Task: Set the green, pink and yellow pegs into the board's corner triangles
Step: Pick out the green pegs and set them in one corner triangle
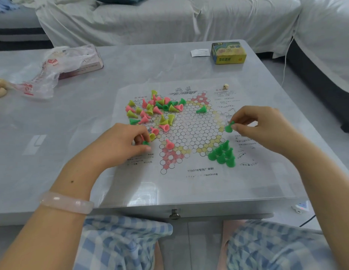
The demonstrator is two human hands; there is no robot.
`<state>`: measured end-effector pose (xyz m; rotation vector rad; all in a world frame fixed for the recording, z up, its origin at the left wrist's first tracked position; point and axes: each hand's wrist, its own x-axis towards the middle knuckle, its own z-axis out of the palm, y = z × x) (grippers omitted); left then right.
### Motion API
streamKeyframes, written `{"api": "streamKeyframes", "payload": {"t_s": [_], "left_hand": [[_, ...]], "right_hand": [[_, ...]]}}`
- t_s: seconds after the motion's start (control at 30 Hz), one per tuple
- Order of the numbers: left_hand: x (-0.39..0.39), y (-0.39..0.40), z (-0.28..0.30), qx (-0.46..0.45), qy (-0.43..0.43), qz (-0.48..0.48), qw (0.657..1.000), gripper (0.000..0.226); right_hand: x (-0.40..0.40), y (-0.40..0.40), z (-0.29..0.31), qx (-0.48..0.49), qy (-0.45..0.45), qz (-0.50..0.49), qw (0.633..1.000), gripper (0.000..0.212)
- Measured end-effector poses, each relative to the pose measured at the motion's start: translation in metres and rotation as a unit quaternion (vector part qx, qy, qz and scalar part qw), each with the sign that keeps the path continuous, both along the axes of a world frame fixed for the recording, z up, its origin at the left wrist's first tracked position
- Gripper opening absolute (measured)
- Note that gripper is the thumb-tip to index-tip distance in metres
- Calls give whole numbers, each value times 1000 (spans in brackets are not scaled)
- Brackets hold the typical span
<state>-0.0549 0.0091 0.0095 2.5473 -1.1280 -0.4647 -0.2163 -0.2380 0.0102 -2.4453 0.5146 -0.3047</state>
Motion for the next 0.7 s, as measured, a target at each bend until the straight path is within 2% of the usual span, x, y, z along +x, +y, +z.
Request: {"api": "streamKeyframes", "payload": {"t_s": [0.13,0.4,0.7], "left_hand": [[-5,-3,5,-68,3,19,997,14],[-7,-6,7,-92,-23,13,995,17],[-7,-7,7,-167,-8,47,985,17]], "right_hand": [[-1,1,-6,-25,34,44,998,7],[5,3,-10,-58,47,63,995,8],[6,3,-12,-50,47,60,996,6]]}}
